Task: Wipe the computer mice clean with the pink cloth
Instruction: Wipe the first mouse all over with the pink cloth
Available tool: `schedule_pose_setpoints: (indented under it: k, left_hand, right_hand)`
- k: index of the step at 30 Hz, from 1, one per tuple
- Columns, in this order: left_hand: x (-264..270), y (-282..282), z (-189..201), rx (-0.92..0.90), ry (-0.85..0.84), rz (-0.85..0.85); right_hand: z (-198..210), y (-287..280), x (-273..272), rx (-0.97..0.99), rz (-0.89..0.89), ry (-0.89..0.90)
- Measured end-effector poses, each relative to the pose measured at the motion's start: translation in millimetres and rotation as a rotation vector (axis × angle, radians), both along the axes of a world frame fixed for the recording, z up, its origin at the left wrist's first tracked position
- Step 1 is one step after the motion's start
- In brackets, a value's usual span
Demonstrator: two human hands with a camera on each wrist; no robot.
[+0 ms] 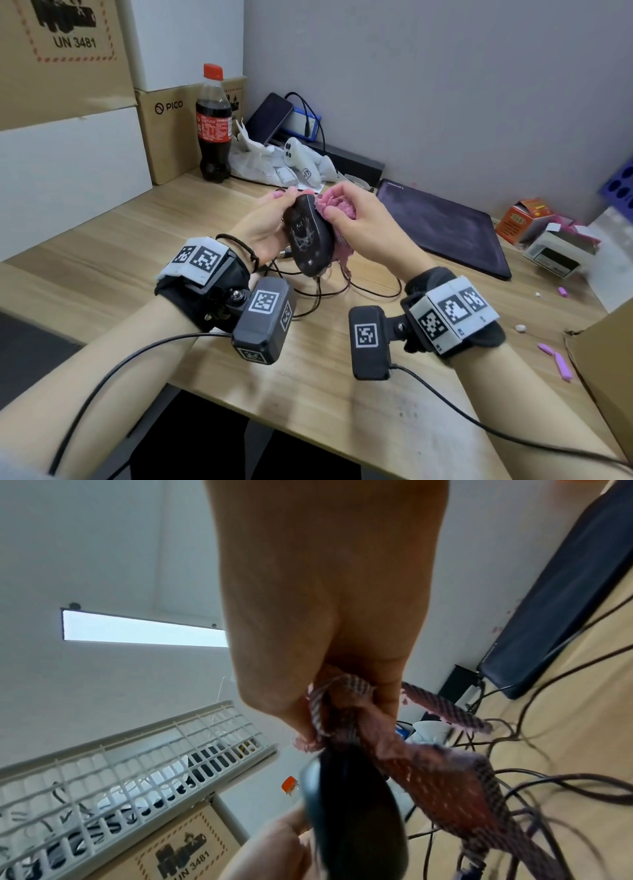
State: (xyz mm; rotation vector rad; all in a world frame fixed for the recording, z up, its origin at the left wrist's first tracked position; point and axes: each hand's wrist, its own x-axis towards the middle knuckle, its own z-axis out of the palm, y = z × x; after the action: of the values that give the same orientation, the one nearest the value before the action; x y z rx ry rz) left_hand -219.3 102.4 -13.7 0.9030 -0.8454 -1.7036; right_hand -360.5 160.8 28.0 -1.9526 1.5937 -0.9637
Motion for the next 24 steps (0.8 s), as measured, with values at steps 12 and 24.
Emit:
schedule_pose_setpoints:
  k: [12, 24]
  left_hand:
    - [-5.6, 2.3, -1.9, -0.007, -0.060, -0.008]
    - [-0.8, -6.1, 1.9, -0.027, -0.084, 0.053]
  right_hand:
    - [-13.9, 21.8, -3.1, 0.027, 0.007, 0.050]
    - [-10.6, 27.6, 3.0, 0.040, 0.013, 0.013]
